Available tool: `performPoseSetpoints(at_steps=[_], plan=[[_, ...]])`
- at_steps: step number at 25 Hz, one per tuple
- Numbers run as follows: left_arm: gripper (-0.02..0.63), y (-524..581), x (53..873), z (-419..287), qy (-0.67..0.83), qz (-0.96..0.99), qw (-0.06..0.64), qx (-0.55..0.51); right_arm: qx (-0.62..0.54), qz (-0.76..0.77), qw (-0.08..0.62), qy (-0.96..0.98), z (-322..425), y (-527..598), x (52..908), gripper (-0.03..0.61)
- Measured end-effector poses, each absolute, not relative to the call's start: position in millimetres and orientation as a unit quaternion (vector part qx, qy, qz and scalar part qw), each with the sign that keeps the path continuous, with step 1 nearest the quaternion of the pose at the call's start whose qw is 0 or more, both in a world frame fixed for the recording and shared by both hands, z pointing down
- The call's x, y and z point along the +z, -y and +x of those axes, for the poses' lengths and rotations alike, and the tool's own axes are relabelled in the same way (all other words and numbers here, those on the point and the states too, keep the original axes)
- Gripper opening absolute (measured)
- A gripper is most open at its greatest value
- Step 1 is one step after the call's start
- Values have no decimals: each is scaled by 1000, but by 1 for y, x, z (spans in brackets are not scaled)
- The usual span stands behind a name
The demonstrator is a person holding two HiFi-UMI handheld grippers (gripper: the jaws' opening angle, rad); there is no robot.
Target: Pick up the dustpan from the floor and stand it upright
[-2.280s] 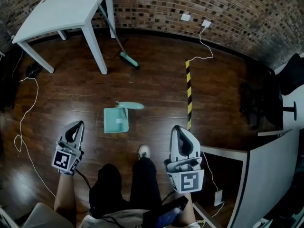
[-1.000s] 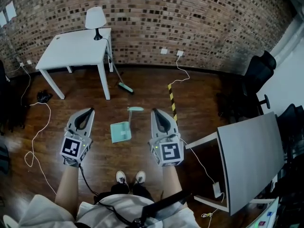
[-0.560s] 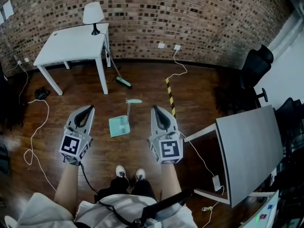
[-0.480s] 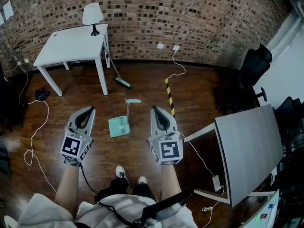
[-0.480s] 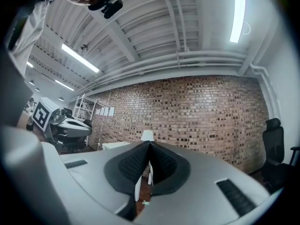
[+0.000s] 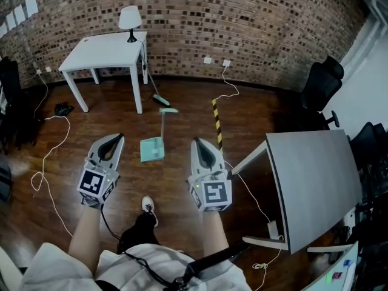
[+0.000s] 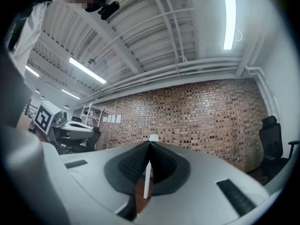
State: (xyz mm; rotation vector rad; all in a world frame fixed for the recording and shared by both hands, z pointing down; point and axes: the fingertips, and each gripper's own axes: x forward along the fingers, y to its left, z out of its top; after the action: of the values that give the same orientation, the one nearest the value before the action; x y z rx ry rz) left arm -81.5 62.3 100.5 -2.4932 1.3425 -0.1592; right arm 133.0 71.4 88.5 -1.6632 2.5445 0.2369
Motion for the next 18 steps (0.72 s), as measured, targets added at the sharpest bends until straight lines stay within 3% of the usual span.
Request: performPoseSetpoints(at_steps=[8,18], plan=[[3,-249,119,-34,-477,-872,99,-54,68,-523,20,-849,182,-252,103,-21],[3,-329,102,-57,-482,-868,100,-69,51,-528,39,-847,173,-332,96,-21]])
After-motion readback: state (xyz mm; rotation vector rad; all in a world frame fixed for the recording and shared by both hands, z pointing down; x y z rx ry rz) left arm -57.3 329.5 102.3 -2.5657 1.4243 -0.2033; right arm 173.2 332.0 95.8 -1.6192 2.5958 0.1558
